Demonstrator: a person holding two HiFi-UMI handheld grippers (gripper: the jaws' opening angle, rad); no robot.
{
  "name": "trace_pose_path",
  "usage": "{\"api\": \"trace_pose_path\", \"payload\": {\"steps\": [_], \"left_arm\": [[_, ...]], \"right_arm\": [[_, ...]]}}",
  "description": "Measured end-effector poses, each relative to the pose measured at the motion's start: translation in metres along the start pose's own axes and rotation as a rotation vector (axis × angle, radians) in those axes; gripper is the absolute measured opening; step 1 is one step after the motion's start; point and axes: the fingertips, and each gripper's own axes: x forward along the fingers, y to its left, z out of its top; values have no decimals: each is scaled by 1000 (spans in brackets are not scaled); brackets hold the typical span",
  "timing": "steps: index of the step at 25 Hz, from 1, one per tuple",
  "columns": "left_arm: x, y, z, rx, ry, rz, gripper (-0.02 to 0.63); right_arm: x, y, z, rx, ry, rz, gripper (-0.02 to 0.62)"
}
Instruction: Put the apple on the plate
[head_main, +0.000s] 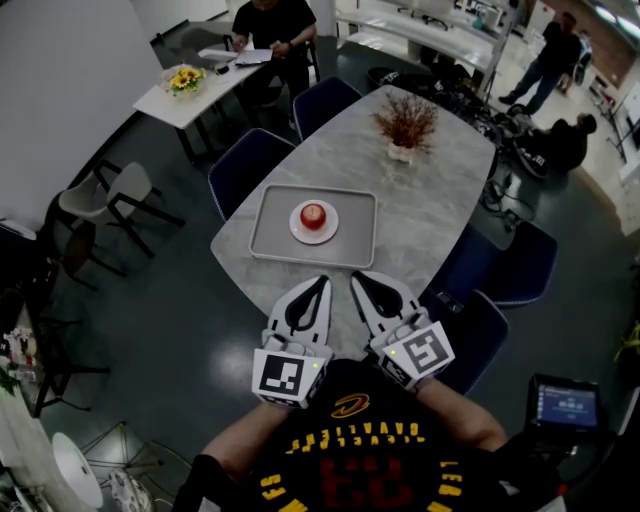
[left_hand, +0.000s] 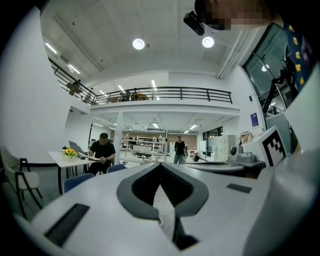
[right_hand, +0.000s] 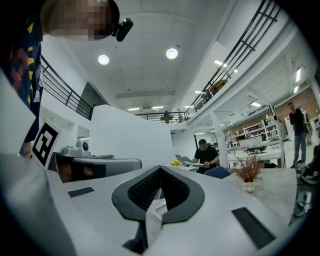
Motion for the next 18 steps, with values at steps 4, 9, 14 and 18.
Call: {"api": "trace_pose_path", "payload": {"steps": [4,9,14,18], "left_arm": [[-2,3,0,8,2,7,2],[-5,5,-3,-3,18,8,2],[-3,6,1,5,16,15,2],[1,13,5,48,-19,25,2]], "right_arm": [[2,3,2,12,3,2,6],[5,4,0,4,-9,3,6],[5,-1,3,11,-8,-1,6],[7,-4,2,31,3,-6,6]]}}
